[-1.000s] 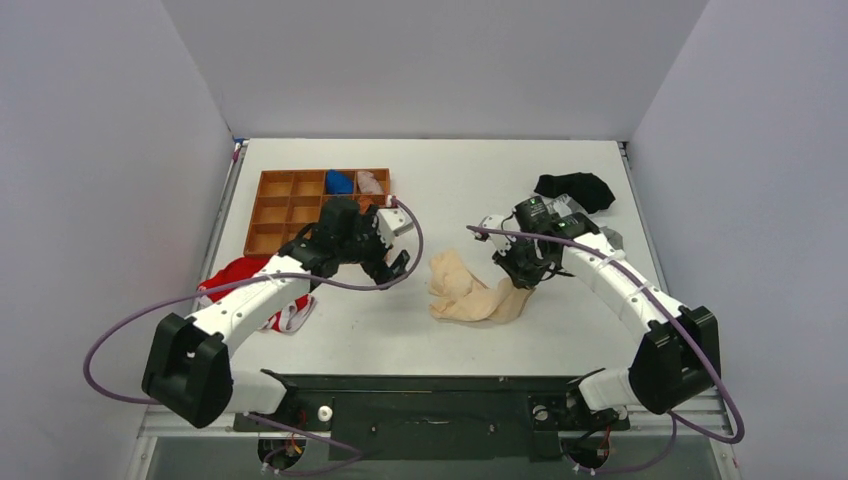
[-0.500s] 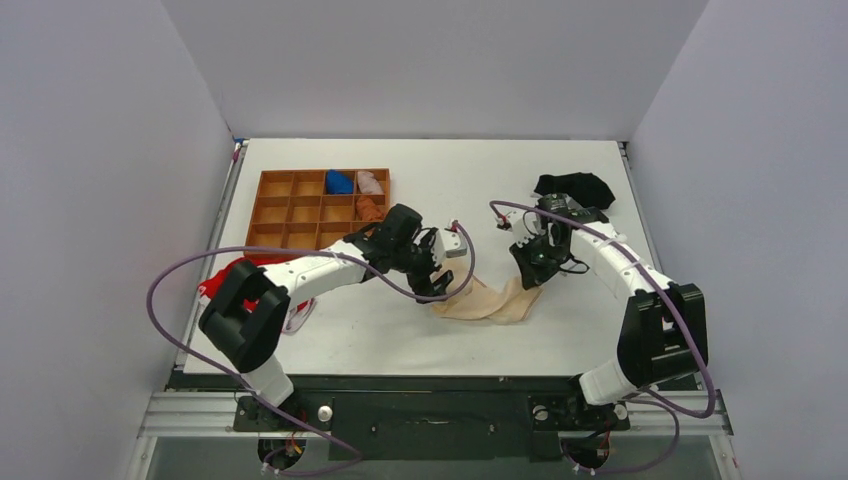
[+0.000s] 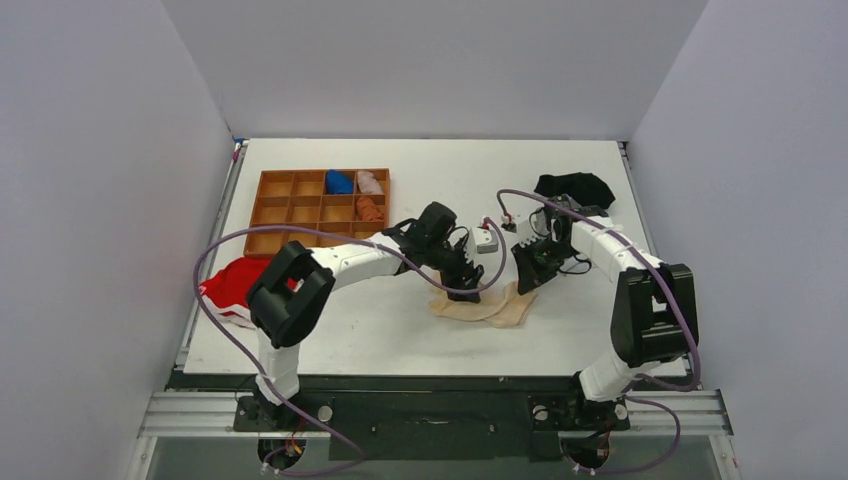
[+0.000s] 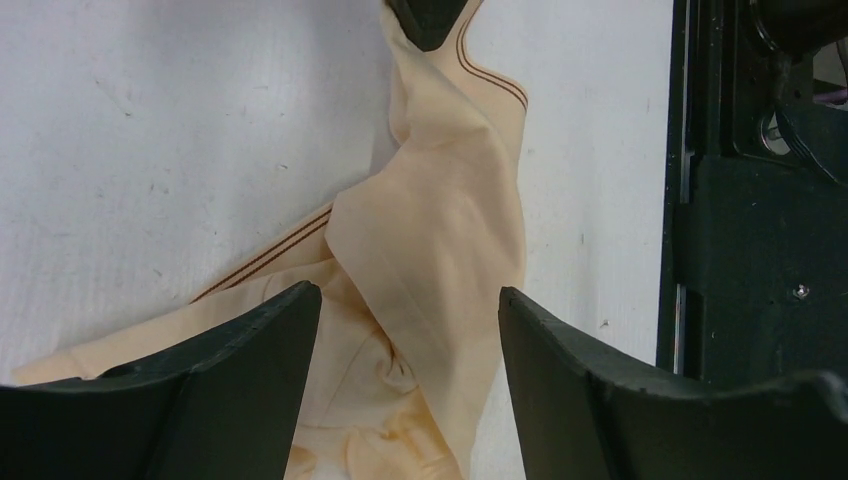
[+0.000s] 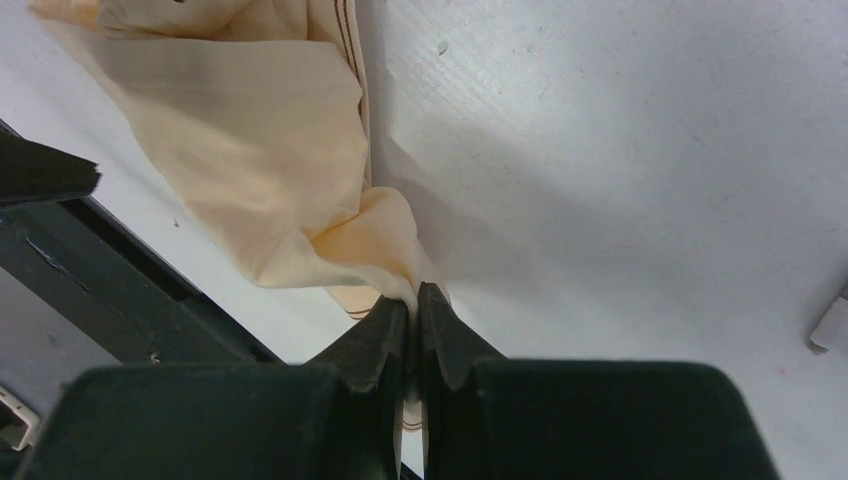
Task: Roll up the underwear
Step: Flatten out the underwear at the center of the board, then fold the underwear at the center of the board.
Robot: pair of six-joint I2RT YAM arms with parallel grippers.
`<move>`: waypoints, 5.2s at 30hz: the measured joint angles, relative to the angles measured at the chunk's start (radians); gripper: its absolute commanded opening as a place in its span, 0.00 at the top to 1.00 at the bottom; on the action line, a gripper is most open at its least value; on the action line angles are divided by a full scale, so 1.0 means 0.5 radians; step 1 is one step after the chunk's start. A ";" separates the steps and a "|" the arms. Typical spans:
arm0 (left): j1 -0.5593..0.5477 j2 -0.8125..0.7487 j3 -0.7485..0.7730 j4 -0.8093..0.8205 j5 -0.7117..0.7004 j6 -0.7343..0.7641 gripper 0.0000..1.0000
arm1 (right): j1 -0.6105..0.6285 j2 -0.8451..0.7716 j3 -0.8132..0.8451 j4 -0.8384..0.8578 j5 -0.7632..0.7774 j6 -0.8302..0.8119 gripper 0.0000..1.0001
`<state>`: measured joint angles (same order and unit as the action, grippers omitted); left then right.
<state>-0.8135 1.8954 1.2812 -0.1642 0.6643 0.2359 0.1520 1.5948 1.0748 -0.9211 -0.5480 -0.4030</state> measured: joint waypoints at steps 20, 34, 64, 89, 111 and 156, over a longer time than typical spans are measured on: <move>-0.095 0.420 0.391 -0.204 -0.031 -0.018 0.48 | -0.092 0.078 0.000 -0.033 -0.129 -0.009 1.00; -0.101 0.431 0.352 -0.253 -0.215 0.076 0.63 | -0.108 0.078 0.000 -0.059 -0.140 -0.030 1.00; 0.552 0.085 1.181 -0.311 0.026 -0.109 1.00 | -0.098 0.233 1.795 -0.489 0.058 0.002 1.00; -0.026 -0.659 -0.815 -0.292 -0.364 0.271 0.32 | 0.370 -0.442 -0.178 -0.119 0.172 -0.258 0.42; -0.001 -0.839 -0.632 -0.376 -0.624 0.388 0.16 | 0.288 -0.303 -0.024 0.165 0.351 -0.073 0.43; -0.561 -0.404 -0.597 -0.548 -1.003 0.547 0.57 | -0.017 -0.555 -0.302 -0.088 0.383 -0.335 0.44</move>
<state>-1.0939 1.6932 0.9825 -0.4381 0.1631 0.5095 0.1436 1.3174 0.9237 -0.9649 -0.3565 -0.5705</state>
